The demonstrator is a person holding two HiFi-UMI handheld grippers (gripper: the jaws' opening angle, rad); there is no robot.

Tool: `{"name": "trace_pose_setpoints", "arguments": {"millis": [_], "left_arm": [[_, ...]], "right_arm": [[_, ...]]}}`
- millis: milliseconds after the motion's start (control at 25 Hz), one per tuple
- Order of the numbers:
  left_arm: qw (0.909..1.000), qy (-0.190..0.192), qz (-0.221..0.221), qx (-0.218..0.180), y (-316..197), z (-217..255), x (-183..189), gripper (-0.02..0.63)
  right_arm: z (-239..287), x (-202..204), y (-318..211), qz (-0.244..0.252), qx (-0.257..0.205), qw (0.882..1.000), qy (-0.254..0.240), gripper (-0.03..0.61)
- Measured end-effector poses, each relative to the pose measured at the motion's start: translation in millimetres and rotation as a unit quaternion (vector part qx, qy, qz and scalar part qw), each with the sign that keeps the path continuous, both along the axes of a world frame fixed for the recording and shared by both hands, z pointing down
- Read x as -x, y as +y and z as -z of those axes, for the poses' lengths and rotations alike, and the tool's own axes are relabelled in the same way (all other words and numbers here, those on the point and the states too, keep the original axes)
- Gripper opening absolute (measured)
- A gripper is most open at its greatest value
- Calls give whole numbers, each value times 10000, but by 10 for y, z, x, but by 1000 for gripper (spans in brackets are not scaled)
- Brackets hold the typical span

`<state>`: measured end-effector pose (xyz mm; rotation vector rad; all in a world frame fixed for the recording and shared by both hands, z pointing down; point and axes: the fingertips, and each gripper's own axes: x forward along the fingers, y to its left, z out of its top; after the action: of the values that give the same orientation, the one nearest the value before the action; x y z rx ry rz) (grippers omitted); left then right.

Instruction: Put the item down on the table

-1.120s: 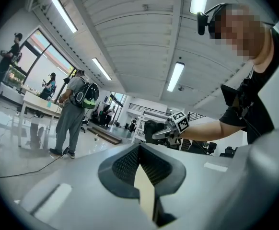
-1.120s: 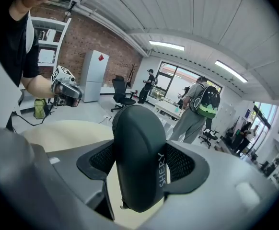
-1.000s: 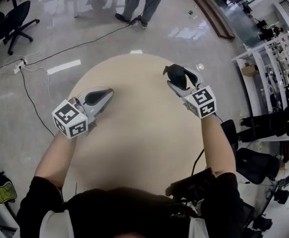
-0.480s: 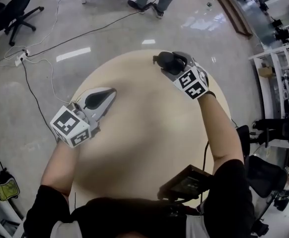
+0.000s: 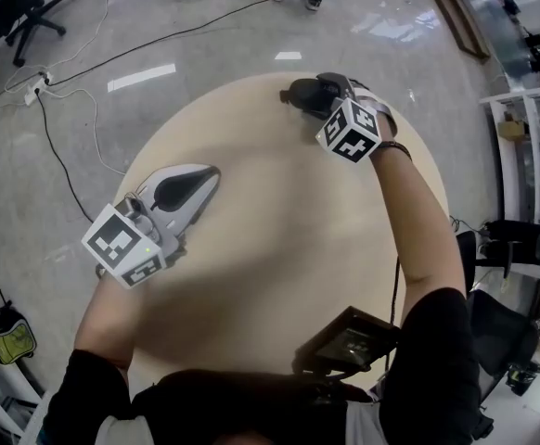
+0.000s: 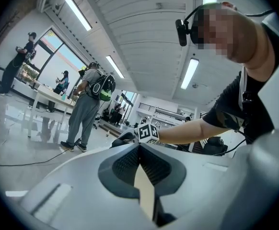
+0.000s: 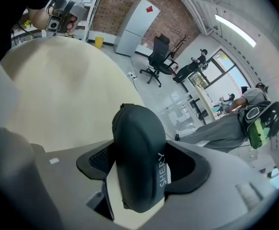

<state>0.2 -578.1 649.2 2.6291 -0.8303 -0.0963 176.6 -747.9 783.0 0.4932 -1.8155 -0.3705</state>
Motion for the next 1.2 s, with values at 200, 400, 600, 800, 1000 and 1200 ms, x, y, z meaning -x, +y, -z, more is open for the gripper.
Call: {"name": "trace_pose_setpoints", "arguments": {"millis": [200,400,600,800,1000,1200], "left_arm": [[9999,-123,50,10,-48,10,8,-6],[9999,-104,46,-92,37,174,-52,-6],[9997,-139,-7,-194,208,439,-74,-6],[9990,-163,-116,-404,473,887,-35,-6],[9975,-78,-310,-626,781,1383,-200,-6],[9945,-76,-652,-822,1191,1711,-334,-6]], "right_arm": [[-136,81,87,190,288,9994,-13,344],[-28,84,242,192,525,9980,-306,518],[431,53,554,52,337,9965,-762,538],[1075,85,1168,-550,513,9758,-2054,482],[1750,-38,1857,-946,463,9499,-2942,361],[2391,-152,2454,-1392,85,9241,-3558,246]]}}
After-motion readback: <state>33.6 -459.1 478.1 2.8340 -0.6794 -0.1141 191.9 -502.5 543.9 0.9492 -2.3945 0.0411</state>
